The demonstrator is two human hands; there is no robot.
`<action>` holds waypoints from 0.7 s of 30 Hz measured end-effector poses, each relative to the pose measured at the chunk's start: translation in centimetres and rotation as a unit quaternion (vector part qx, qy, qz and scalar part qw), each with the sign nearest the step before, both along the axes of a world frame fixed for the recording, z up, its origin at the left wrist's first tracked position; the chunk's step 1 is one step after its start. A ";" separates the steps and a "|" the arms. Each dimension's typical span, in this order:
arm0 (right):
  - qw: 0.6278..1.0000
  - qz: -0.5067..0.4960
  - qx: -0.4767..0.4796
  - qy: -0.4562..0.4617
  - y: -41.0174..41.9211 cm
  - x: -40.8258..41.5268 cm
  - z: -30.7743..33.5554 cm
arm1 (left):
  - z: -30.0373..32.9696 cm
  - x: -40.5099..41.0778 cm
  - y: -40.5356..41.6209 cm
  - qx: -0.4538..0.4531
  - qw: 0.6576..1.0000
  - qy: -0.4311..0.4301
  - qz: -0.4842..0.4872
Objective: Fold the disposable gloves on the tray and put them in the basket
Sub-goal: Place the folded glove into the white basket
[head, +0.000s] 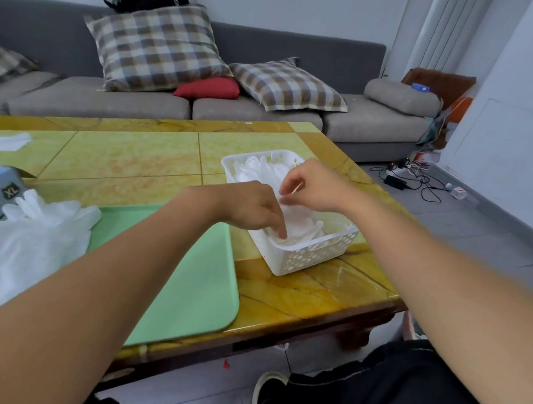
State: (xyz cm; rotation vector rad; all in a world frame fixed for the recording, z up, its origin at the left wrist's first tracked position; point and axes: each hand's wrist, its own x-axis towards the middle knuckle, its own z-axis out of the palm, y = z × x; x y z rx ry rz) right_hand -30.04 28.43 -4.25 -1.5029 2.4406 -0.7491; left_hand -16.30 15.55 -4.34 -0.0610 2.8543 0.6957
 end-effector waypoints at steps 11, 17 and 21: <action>0.967 0.015 0.254 0.022 -1.7 1.5 -0.6 | -1.9 1.0 -3.3 -0.089 0.977 0.167 0.094; 0.970 -0.026 0.239 0.039 -2.5 3.0 1.1 | -0.9 2.7 -4.2 -0.023 0.968 0.233 0.089; 0.991 -0.057 -0.042 0.115 -4.7 6.7 3.9 | 0.4 5.8 -6.7 -0.062 0.946 0.269 0.169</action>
